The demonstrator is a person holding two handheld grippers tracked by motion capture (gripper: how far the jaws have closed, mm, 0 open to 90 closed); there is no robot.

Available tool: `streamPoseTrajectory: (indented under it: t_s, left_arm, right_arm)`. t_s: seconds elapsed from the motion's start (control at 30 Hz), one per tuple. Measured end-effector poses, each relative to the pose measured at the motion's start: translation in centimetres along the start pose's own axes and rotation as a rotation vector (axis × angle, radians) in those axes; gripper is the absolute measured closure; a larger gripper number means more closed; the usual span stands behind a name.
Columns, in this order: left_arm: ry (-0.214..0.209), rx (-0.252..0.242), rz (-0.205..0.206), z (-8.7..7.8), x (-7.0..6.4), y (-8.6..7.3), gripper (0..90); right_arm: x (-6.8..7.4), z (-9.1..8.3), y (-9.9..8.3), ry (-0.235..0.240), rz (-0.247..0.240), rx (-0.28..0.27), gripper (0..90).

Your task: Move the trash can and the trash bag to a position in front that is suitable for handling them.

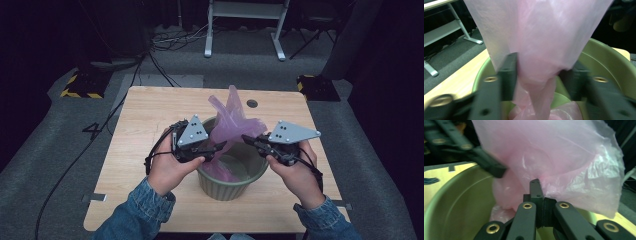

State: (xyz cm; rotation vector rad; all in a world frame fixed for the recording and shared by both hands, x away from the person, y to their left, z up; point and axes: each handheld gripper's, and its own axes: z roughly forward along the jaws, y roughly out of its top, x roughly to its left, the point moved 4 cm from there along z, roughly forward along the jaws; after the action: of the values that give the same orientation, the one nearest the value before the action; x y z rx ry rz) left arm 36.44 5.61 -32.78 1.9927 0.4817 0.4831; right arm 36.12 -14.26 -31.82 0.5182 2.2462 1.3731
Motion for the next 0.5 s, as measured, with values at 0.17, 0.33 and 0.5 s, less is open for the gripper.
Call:
streamPoseTrajectory:
  t_s: [0.17,0.33,0.5]
  left_arm:
    - [0.005,0.035,-0.051,0.4,0.8,-0.7,87.5]
    - [0.003,0.085,-0.065,1.2,1.0,-1.3,88.3]
    - [-0.022,0.111,-0.071,1.5,0.9,-1.8,88.0]
  right_arm:
    - [0.9,0.0,-0.7,0.038,-0.002,0.019,90.0]
    - [2.0,-0.4,-1.3,0.080,-0.008,0.037,88.2]
    - [2.2,-1.1,-1.2,0.061,-0.014,0.025,62.4]
